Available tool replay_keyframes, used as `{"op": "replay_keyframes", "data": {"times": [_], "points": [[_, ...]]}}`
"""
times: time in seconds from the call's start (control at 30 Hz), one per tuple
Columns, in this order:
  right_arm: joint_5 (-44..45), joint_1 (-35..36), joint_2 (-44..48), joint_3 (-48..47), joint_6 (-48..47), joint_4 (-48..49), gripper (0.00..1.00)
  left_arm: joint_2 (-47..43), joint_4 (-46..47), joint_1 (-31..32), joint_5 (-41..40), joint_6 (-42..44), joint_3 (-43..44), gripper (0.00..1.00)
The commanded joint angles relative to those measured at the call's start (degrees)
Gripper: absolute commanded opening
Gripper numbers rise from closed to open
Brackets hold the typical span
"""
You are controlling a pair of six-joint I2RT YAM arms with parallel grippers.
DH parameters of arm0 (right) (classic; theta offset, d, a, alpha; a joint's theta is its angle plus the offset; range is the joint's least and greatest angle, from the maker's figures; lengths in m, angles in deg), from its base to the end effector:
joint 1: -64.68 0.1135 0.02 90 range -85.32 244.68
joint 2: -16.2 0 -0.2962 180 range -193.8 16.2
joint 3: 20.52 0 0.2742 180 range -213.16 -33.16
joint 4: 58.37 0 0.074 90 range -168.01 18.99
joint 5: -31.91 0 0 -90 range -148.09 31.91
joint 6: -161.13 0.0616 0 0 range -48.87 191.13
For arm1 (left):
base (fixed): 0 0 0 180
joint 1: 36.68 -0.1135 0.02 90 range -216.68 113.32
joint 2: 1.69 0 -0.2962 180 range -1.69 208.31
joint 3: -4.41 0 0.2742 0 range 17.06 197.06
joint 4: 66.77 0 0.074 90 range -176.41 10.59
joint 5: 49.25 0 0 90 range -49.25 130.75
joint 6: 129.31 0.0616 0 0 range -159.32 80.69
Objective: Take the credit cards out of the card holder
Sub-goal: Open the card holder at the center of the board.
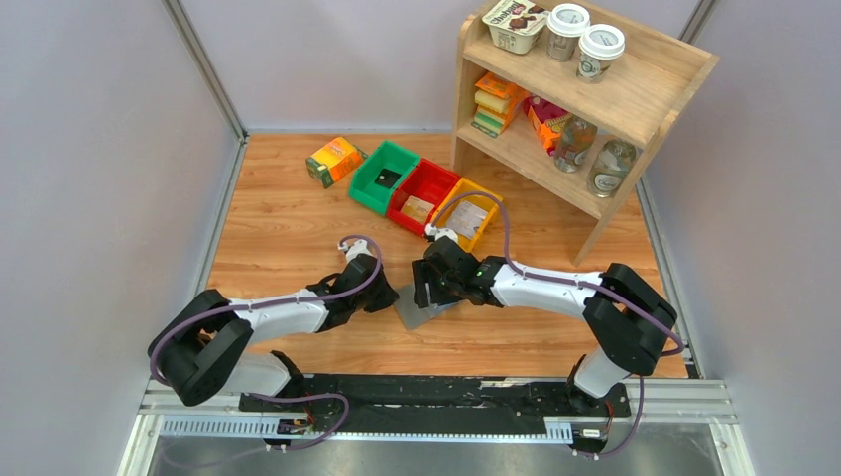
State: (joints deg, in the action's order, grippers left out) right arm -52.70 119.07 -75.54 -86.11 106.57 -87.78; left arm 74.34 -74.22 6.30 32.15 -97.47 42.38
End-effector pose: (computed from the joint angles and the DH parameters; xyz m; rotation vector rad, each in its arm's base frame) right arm 0.2095 0.2825 0.1771 -0.3921 2.5804 0.4841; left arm 0.1957 -0.1698 0.1357 -0.3996 2.4266 -0.6592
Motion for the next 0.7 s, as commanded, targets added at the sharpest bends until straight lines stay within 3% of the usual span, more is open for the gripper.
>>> {"op": "replay_keyframes", "data": {"times": [0.0, 0.23, 0.47, 0.67], "points": [[-9.15, 0.01, 0.51, -1.72, -1.6, 7.09, 0.68, 0.7, 1.75, -0.18, 1.74, 0.85, 0.87, 0.0], [-15.49, 0.1, -1.76, -2.07, -2.31, 10.09, 0.67, 0.52, 2.89, -0.35, 2.45, 0.14, 0.17, 0.05], [-16.46, 0.1, -4.49, -2.69, -2.13, 8.87, 0.67, -0.7, 4.65, -0.62, 3.06, -1.17, -1.15, 0.3], [-16.99, -0.07, -5.81, -2.77, -2.13, 8.51, 0.67, -2.99, 6.06, -0.62, 3.06, -2.66, -2.73, 0.41]]}}
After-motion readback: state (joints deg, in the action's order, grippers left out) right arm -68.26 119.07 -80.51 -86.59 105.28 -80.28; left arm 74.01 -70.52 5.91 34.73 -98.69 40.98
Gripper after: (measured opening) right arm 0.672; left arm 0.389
